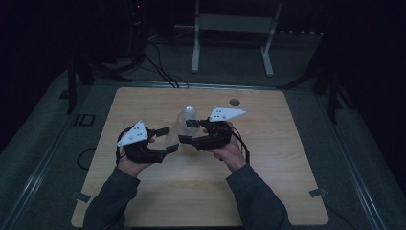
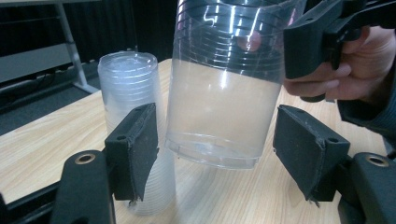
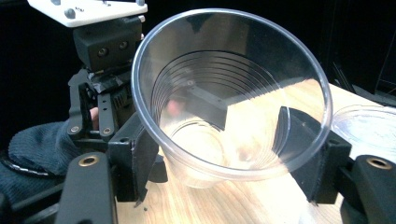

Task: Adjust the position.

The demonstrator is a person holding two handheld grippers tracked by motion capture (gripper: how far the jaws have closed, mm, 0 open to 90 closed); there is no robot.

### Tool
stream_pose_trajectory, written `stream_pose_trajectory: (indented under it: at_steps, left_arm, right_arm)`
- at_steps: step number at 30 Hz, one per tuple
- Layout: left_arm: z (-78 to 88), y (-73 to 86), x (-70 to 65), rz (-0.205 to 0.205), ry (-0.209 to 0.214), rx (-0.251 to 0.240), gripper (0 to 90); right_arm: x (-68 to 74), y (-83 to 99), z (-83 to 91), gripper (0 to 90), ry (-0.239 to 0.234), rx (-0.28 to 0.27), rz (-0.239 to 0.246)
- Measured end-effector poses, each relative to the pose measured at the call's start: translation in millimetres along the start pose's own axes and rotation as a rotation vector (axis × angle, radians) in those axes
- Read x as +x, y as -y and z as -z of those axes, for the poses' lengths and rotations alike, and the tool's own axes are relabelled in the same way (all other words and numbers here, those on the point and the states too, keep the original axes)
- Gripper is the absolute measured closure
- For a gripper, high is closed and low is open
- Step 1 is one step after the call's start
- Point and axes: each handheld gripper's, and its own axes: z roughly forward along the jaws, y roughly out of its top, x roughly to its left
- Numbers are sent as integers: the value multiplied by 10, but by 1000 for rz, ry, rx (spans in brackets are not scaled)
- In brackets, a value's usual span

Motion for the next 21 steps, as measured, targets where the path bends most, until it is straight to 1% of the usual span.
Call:
stream_pose_trajectory:
  at_steps: [4, 7, 10, 16, 21]
  left_arm:
    - [-20, 5, -10, -8, -15, 11, 286]
    - [-38, 10, -18, -15, -23, 21, 283]
    - [-60, 16, -30, -24, -39, 37, 280]
    - [-96, 20, -51, -43, -56, 63, 280]
    - [-134, 29, -70, -51, -60, 80, 284]
  right_arm:
    - [11, -18, -19, 311, 42, 36, 16]
    - [24, -29, -36, 311, 63, 62, 26]
    - [34, -42, -50, 312, 69, 70, 33]
    - [61, -57, -79, 312, 88, 98, 54]
    - [97, -71, -114, 311, 102, 130, 78]
